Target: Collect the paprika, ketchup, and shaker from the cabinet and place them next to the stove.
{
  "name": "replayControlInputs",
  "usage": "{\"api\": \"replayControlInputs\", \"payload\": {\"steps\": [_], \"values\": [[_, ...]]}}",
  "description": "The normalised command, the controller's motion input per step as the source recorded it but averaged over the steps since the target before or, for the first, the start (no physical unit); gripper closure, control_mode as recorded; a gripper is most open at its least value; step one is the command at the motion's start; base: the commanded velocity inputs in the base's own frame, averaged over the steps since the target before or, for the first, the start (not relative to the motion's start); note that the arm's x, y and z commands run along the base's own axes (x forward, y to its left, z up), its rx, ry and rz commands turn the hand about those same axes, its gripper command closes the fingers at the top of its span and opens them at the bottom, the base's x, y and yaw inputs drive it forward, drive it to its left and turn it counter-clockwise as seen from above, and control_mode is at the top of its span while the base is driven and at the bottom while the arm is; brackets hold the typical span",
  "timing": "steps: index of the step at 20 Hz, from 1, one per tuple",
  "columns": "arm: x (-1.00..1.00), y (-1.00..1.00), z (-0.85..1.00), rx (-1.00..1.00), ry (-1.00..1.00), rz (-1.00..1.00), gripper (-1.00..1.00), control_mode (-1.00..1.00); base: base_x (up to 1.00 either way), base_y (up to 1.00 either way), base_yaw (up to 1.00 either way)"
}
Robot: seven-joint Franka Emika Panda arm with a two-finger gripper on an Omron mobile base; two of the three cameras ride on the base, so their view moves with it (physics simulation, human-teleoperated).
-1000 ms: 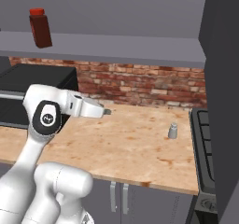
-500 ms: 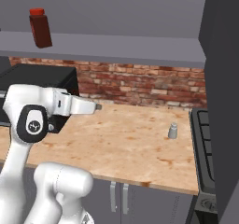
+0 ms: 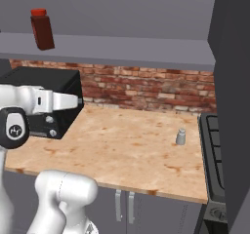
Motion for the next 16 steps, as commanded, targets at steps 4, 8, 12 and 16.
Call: {"api": "replayControlInputs", "payload": {"steps": [4, 8, 12, 16], "values": [[0.0, 0.7, 0.31, 0.05, 0.02, 0.28, -1.0, -1.0, 0.0, 0.0, 0.0], [0.02, 0.55, 0.36, 0.08, 0.01, 0.34, -1.0, -1.0, 0.0, 0.0, 0.0], [0.13, 0.42, 0.32, 0.12, 0.01, 0.39, -1.0, -1.0, 0.0, 0.0, 0.0], [0.26, 0.3, 0.24, 0.16, 0.01, 0.44, -1.0, -1.0, 0.0, 0.0, 0.0]]}}
